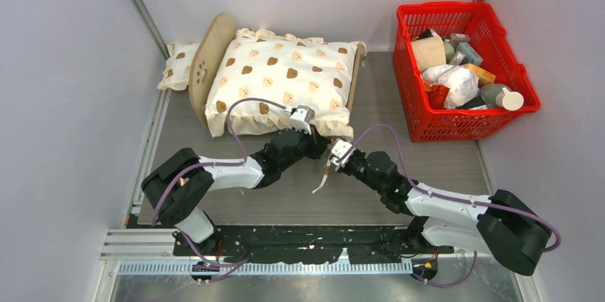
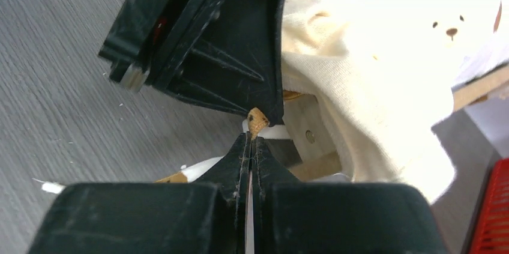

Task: Set up the pet bed

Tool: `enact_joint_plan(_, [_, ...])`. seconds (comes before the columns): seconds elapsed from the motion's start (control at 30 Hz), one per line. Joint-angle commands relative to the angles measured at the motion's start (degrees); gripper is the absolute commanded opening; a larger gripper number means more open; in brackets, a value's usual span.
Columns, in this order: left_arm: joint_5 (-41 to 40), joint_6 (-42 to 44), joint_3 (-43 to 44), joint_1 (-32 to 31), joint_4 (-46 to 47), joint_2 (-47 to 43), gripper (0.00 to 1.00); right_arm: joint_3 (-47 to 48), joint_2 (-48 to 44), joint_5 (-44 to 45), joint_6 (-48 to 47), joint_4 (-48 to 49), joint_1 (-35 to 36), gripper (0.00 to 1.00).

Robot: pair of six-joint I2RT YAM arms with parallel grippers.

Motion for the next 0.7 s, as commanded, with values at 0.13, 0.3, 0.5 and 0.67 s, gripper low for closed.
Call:
enact_joint_plan(0.13, [7.8, -3.3, -0.6, 3.6, 1.2, -2.3, 0.0, -4.7, 7.4, -14.7, -16.4, 25.6, -4.1, 0.05])
enact_joint_plan(0.3, [8.9, -2.5, -0.4, 4.0, 0.4, -1.6, 0.0, 1.8, -1.1, -15.9, -9.7, -0.1, -1.6, 0.38])
enact_joint_plan(0.5, [11.1, -2.9, -0.5, 4.0, 1.7, 1.0, 0.0, 3.2, -11.6, -10.9, 16.3, -17.6, -0.9, 0.56])
enact_joint_plan(0.67, [11.3, -1.9, -0.9, 4.0, 2.2, 2.7, 0.0, 5.8, -13.7, 5.7, 49.8, -28.7, -0.8, 0.53])
